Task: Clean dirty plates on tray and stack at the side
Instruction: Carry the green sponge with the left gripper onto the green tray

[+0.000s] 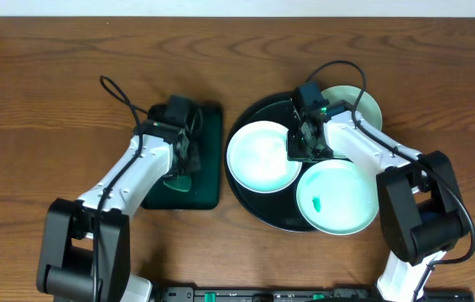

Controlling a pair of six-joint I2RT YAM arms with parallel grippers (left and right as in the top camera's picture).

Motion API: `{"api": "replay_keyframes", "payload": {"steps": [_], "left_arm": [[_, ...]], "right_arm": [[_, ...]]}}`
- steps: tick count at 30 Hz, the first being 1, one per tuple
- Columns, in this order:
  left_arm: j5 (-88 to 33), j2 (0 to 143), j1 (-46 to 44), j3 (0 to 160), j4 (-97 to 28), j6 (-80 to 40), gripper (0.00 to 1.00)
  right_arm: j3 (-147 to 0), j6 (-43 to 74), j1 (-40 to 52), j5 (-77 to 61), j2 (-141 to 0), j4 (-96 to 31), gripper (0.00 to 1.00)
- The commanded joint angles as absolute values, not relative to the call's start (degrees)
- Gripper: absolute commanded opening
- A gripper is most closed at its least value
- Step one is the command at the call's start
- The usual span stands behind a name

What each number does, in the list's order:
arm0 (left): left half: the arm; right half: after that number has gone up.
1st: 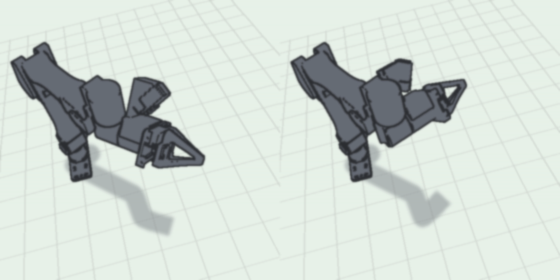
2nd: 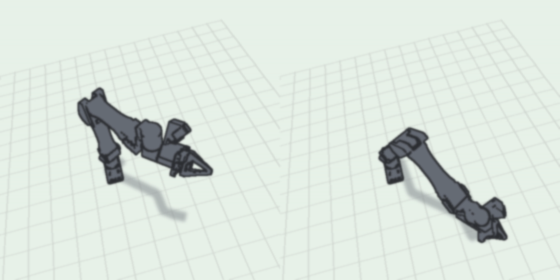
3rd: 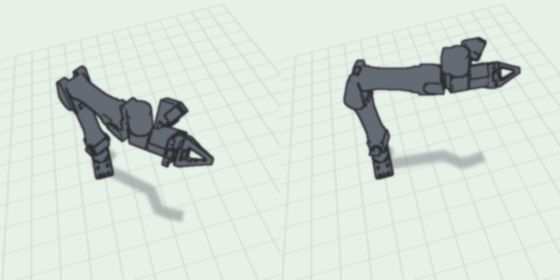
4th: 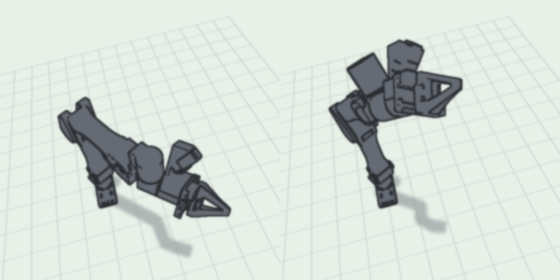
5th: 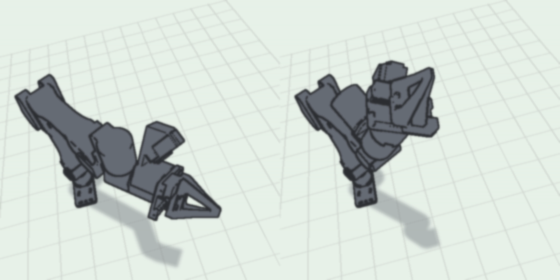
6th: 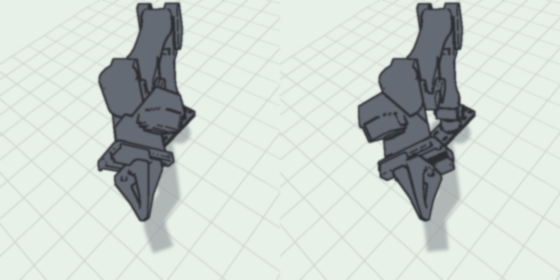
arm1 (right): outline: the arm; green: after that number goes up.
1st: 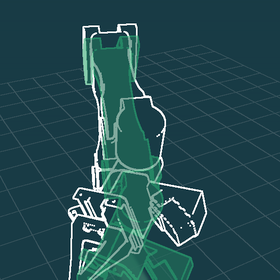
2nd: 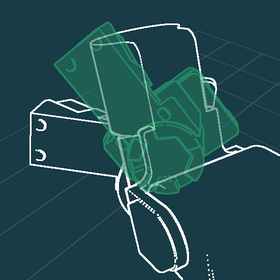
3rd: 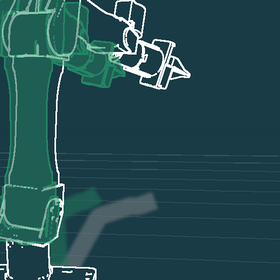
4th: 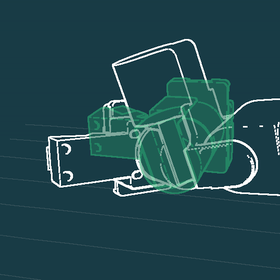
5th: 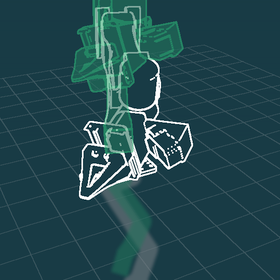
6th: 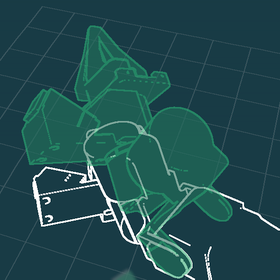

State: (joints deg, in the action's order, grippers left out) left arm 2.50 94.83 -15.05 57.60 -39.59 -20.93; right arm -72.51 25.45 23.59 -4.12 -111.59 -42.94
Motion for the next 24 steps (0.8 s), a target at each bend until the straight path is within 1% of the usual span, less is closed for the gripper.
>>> {"api": "replay_keyframes", "payload": {"steps": [1, 2, 3, 4, 5, 6, 8, 12, 15, 16, 18, 22, 24], "left_arm": [[4.2, 95.2, -14.7, 56.8, -39.1, -20.4, 0.08], [4.2, 95.2, -14.7, 56.8, -39.0, -20.4, 0.07], [4.2, 95.2, -14.7, 56.8, -38.8, -20.4, 0.12], [4.2, 95.1, -14.7, 56.8, -38.7, -20.4, 0.24], [4.1, 95.1, -14.7, 56.9, -38.7, -20.4, 0.27], [4.1, 95.0, -14.7, 57.4, -38.8, -20.4, 0.37], [4.1, 94.6, -14.6, 58.6, -39.5, -20.4, 0.44], [4.1, 91.4, -14.0, 62.1, -41.9, -20.6, 0.46], [4.1, 87.1, -12.4, 62.9, -41.7, -22.3, 0.55], [4.2, 85.9, -11.5, 62.9, -41.7, -23.1, 0.56], [4.1, 83.7, -9.3, 62.9, -42.0, -23.5, 0.57], [4.1, 81.6, -4.7, 62.9, -43.8, -23.4, 0.64], [4.1, 81.5, -2.9, 62.9, -44.9, -23.4, 0.67]], "right_arm": [[-72.1, 25.6, 24.8, -7.1, -111.8, -42.6, 0.01], [-72.1, 25.7, 24.8, -7.1, -111.8, -42.6, 0.04], [-72.1, 25.7, 24.8, -7.1, -111.8, -42.5, 0.09], [-72.1, 25.6, 24.9, -7.1, -111.8, -42.5, 0.16], [-72.1, 25.7, 24.9, -7.1, -111.8, -42.4, 0.20], [-72.1, 25.6, 24.9, -7.1, -111.8, -42.4, 0.26], [-72.1, 25.6, 24.9, -7.0, -111.8, -42.4, 0.28], [-71.9, 25.7, 24.9, -6.0, -111.8, -42.3, 0.27], [-71.9, 25.7, 24.9, -6.0, -111.8, -42.2, 0.26], [-71.9, 25.7, 24.9, -6.0, -111.8, -42.2, 0.25], [-71.9, 25.7, 24.9, -6.0, -111.8, -42.2, 0.16], [-71.9, 25.7, 24.9, -6.0, -111.8, -42.2, 0.01], [-71.9, 25.7, 24.9, -6.0, -111.8, -42.2, 0.01]]}}
